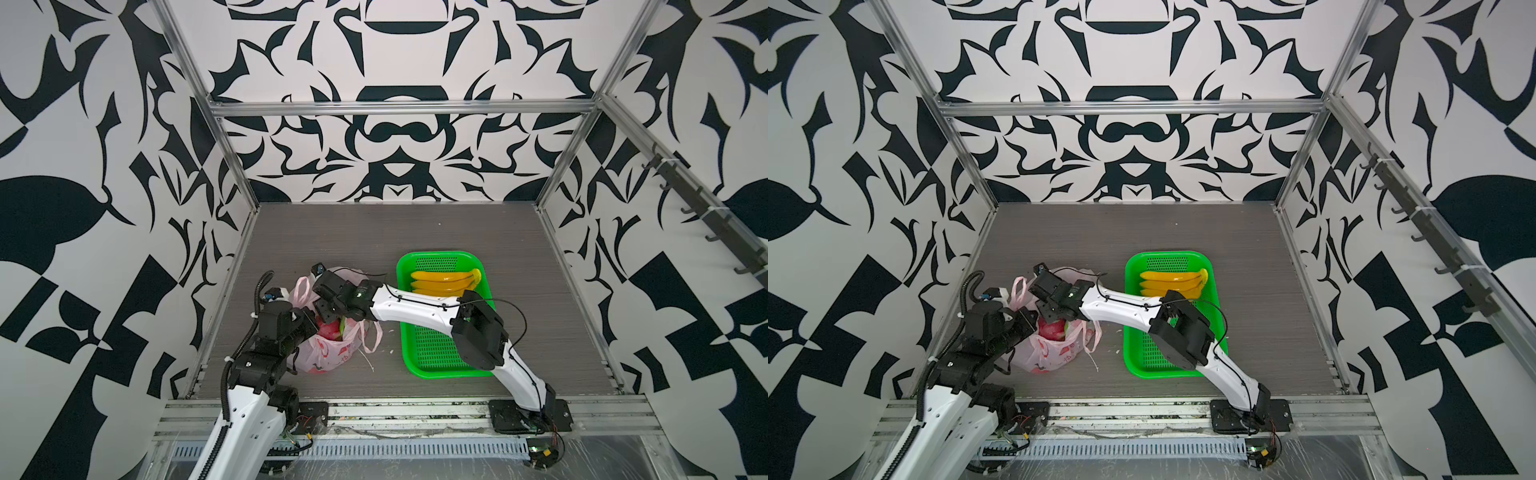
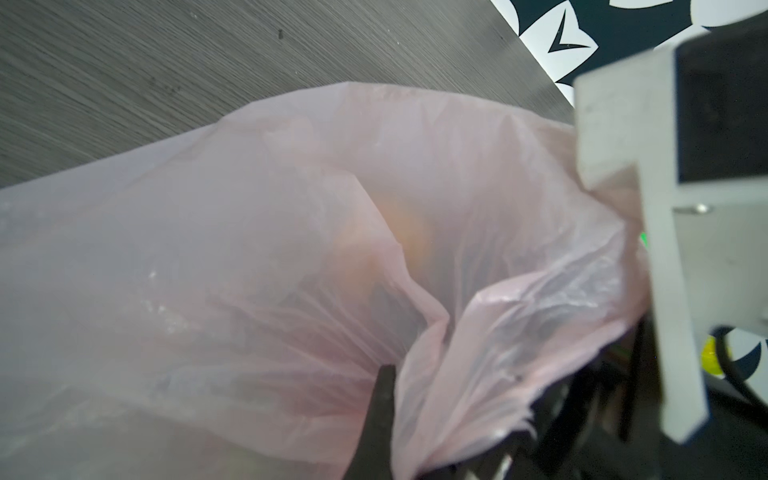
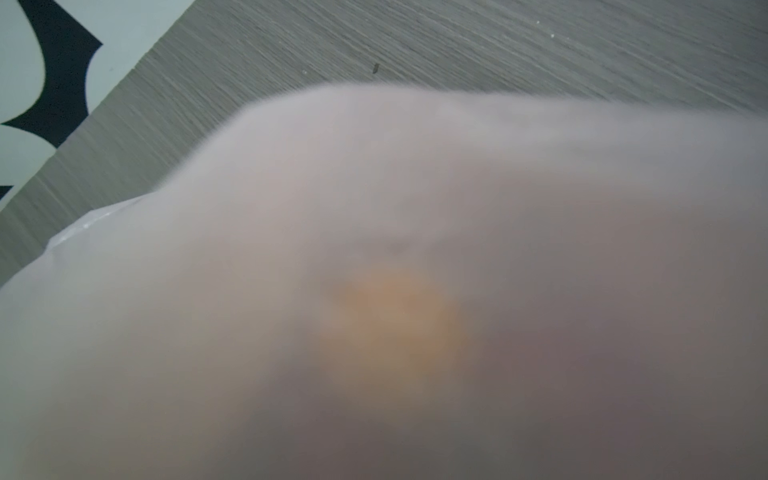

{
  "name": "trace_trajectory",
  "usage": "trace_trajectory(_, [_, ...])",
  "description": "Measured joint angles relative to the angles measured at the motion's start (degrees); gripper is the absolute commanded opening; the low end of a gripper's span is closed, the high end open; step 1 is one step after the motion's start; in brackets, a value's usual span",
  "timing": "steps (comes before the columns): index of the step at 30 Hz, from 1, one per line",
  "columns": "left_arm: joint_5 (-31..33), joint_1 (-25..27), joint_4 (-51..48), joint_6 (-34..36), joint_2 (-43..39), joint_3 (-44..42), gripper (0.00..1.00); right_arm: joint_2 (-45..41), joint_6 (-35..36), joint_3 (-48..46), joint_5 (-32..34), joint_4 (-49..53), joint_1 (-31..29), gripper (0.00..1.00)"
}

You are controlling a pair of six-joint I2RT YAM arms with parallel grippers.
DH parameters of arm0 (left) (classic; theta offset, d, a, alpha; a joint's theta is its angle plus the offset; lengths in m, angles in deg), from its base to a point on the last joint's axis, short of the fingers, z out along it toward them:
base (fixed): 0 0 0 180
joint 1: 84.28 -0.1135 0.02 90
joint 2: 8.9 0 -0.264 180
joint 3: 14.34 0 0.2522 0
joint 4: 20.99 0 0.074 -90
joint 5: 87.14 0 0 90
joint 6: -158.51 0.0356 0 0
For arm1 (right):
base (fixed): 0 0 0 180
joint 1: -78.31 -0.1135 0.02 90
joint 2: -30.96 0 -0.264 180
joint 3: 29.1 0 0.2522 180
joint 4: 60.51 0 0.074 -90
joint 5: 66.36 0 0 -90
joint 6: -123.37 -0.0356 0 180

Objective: Untie the knot of the plastic bag and take out the fruit

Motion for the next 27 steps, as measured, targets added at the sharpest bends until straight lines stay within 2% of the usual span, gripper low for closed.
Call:
trace_trajectory(12, [-1.36, 0.0, 0.35, -0.09, -2.36, -1.4, 0.0, 0.92, -2.73, 1.75, 4.68, 2.12, 0.0, 0.61])
trace_trajectory(27, [-2.6, 0.0, 0.74, -0.68, -3.39, -1.77, 0.0, 3.37, -4.37, 4.24, 4.85, 2.49, 0.28, 0.66])
